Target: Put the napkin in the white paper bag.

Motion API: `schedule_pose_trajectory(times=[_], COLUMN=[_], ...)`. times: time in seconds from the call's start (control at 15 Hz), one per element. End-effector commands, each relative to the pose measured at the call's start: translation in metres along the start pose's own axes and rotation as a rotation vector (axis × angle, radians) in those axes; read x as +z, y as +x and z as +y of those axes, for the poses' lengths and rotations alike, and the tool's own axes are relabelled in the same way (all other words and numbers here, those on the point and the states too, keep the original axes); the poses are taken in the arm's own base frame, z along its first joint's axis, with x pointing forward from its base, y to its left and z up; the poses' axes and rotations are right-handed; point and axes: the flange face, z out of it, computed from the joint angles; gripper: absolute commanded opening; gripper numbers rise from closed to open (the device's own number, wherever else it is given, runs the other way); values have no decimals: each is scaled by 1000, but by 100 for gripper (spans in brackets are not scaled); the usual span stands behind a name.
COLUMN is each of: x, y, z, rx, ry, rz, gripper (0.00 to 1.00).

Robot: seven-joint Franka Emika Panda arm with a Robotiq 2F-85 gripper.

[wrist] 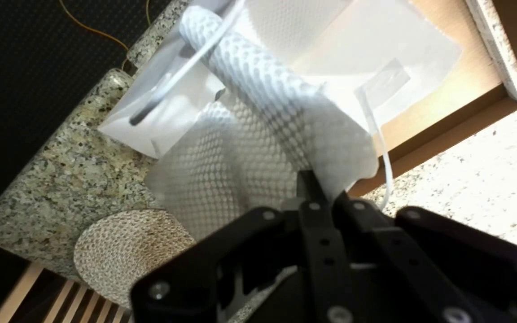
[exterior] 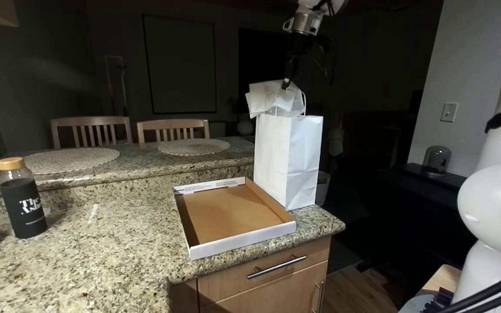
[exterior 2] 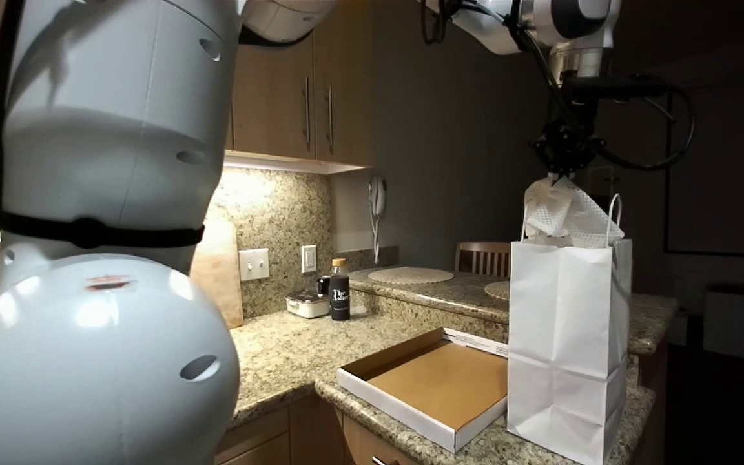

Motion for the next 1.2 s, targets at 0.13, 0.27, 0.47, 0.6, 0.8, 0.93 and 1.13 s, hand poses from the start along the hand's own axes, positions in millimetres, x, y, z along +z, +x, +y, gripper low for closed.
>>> schedule_pose_trajectory(times=[0.13,0.27,0.47,0.6,0.8,0.93,1.13], x=[17,17,17,26,41,52,52], y=[-15,-19,-23,-18,-11,-10,-15], z=[2,5,8,8,8,10,12], rx=[-2,13,22,21,30,37,52], ry=[82,82,81,89,102,121,124], rz=[-51,-47,-49,-48,-41,-47,-27], gripper=[42,55,75,87,100,100,100])
